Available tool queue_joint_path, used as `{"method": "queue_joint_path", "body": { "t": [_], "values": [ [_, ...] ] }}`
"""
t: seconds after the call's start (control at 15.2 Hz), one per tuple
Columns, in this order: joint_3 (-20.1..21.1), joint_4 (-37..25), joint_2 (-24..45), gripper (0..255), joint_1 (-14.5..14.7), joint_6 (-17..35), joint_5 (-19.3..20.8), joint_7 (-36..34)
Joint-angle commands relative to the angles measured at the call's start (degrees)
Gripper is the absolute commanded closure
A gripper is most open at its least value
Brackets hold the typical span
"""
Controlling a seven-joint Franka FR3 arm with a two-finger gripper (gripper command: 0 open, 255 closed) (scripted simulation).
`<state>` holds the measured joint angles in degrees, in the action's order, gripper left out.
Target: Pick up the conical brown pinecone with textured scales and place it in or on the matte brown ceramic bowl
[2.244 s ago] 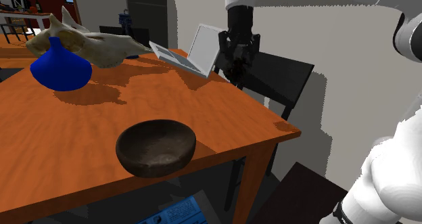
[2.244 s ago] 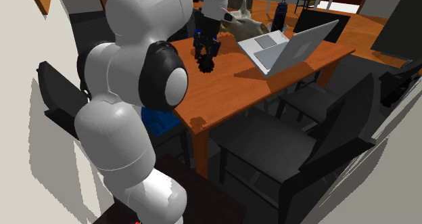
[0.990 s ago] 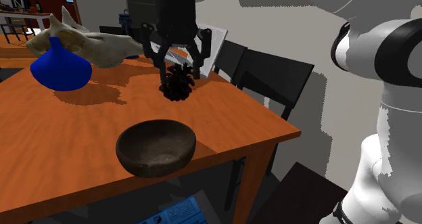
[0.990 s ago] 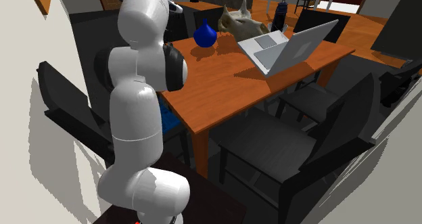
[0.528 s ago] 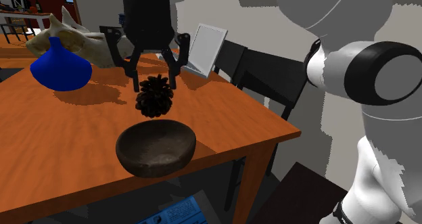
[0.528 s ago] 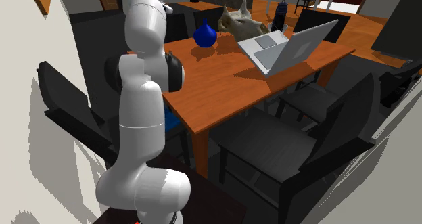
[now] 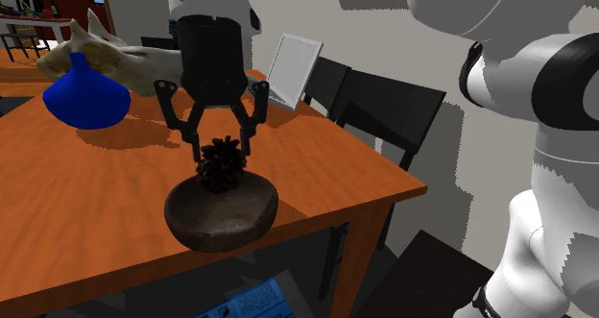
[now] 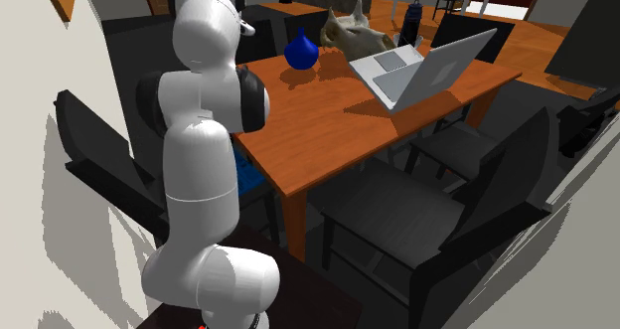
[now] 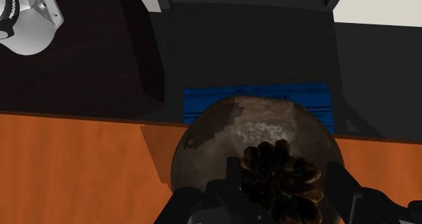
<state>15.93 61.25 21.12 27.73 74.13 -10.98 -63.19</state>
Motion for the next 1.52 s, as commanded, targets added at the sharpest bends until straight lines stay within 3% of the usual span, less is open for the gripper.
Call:
{"method": "queue_joint_path", "body": {
  "t": [0.0,0.26,0.79,0.86,1.19,1.45],
  "values": [
    [-0.1,3.0,-1.0,255,-0.3,1.9,-0.2,0.7],
    [-0.2,9.1,-2.8,255,-0.7,6.2,-0.5,1.9],
    [-0.2,9.1,-2.8,255,-0.7,6.2,-0.5,1.9],
    [-0.2,9.1,-2.8,0,-0.7,6.1,-0.5,1.9],
    [-0.2,9.1,-2.8,0,-0.7,6.1,-0.5,1.9],
    [-0.3,-8.9,4.3,0,0.0,-4.8,0.8,-0.1]
  ]
}}
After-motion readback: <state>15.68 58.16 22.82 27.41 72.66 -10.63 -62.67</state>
